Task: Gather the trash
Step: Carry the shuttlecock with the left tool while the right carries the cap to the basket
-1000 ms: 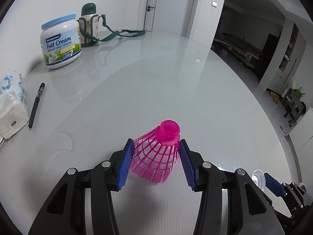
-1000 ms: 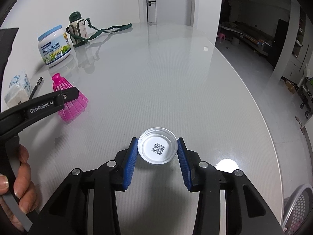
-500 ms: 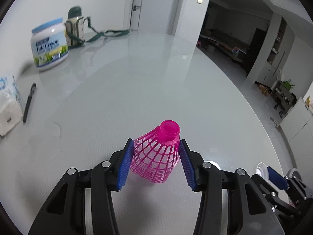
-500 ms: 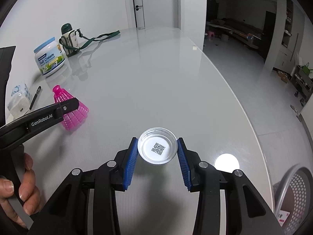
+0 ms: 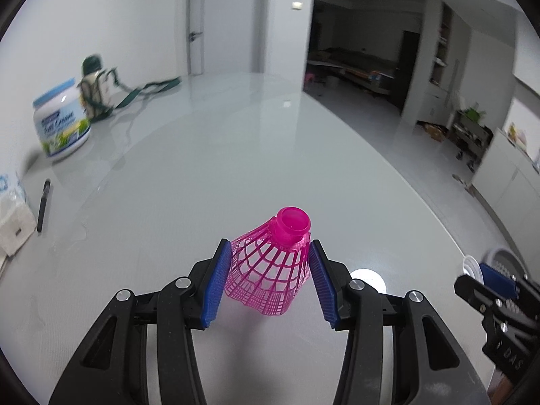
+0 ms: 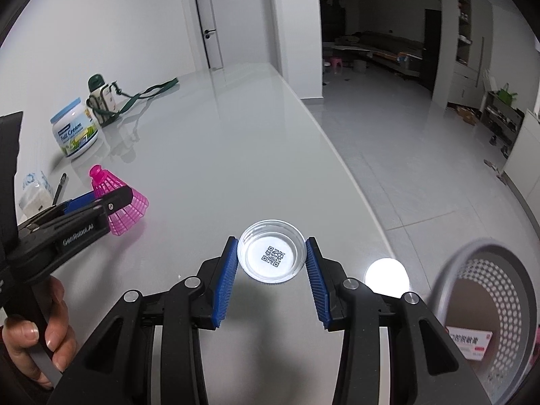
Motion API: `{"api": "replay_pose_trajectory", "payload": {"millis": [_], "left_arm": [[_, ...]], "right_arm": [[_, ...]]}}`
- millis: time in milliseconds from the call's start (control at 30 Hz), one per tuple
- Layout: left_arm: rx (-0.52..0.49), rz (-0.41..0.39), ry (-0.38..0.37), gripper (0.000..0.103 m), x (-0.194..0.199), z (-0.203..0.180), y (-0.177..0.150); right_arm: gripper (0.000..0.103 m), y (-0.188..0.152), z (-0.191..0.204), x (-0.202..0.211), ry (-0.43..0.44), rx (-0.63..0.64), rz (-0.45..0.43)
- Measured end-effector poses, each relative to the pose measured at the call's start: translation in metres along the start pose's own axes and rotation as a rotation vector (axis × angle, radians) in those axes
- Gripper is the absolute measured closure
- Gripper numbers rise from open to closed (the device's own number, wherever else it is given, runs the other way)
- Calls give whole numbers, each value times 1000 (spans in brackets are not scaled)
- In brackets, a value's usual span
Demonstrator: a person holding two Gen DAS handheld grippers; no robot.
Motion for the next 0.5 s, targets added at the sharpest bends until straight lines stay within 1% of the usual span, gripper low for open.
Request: {"api": "replay_pose_trajectory", "payload": {"millis": [100, 267, 500], "left_arm": [[-57, -14, -13, 56, 14, -27, -12], [-134, -16, -69, 56, 38, -77, -30], [-223, 1, -165, 56, 55, -156, -44]], "right_arm": [[64, -12, -17, 14, -10, -20, -7], [64, -32, -50, 38, -26, -60, -22], [64, -60, -116, 71, -68, -140, -43]]}}
Point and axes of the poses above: each gripper's, at about its wrist camera, not at the fingertips, and x roughly against the way its jaws point, z to its left, y to its top, the point moved 8 cm from there along -x, roughly the way its jaws point, and after that the axes turned 4 degrees about z, right-handed, at the moved point
